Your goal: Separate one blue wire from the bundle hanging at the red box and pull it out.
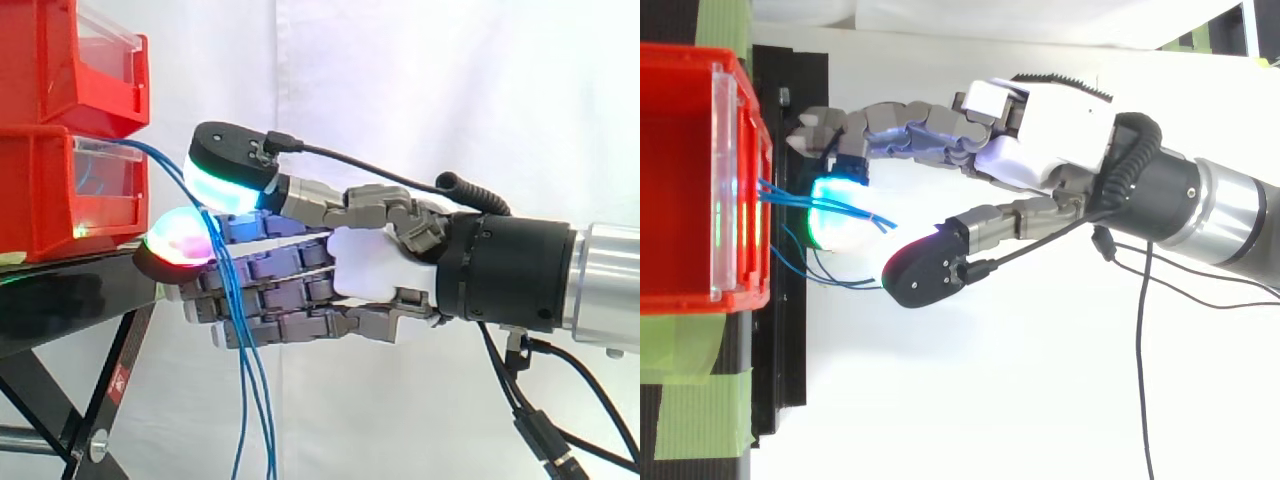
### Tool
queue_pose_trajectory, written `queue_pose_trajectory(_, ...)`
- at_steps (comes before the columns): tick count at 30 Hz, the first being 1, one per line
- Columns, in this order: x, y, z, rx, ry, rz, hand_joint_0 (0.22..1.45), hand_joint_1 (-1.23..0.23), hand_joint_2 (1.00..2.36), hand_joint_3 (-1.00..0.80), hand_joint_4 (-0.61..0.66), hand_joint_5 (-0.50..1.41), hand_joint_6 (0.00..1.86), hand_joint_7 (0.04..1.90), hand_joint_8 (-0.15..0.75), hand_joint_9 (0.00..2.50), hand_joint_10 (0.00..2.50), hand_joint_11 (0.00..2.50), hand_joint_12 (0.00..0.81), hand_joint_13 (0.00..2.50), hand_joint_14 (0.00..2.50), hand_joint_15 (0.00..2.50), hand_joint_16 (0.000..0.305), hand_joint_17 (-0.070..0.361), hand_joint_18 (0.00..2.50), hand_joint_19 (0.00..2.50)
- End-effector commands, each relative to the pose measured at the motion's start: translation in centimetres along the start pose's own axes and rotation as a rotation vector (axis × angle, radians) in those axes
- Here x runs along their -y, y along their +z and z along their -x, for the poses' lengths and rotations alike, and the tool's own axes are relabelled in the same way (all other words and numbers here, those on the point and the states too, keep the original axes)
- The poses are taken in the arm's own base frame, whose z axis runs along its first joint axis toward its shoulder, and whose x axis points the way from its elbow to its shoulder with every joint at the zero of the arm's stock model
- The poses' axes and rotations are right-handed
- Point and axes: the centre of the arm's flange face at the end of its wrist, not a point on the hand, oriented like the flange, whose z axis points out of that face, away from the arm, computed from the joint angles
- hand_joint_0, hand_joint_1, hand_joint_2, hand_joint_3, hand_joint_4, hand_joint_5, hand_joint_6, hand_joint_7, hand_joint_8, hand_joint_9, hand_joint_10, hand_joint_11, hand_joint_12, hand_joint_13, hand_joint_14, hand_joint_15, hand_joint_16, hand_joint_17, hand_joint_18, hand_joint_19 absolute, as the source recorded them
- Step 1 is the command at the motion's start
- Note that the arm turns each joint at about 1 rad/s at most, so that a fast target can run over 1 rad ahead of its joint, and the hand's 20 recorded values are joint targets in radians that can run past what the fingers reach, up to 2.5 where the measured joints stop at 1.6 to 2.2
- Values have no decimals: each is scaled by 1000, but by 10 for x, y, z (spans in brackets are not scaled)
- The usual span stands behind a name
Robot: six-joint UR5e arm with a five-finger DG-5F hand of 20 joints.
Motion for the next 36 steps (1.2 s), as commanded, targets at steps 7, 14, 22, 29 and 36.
queue_pose_trajectory(7,1,3,15,-18,-8,6,599,-733,1000,-500,284,-156,500,1248,310,301,0,54,373,71,1,49,60,135,84,121)
queue_pose_trajectory(14,0,4,16,-29,-15,18,603,-733,1000,-500,280,-155,506,1265,311,302,2,53,372,73,0,43,60,135,87,126)
queue_pose_trajectory(22,0,3,14,-31,-41,17,611,-739,1000,-500,272,-163,557,1225,311,308,0,63,373,79,0,44,60,135,93,119)
queue_pose_trajectory(29,0,4,15,-31,-43,15,621,-738,1003,-462,263,-185,682,1081,312,315,2,69,374,85,2,44,60,134,105,125)
queue_pose_trajectory(36,0,3,14,-32,-44,16,625,-719,1007,-411,250,-195,742,1017,315,328,1,82,374,96,0,47,60,134,123,121)
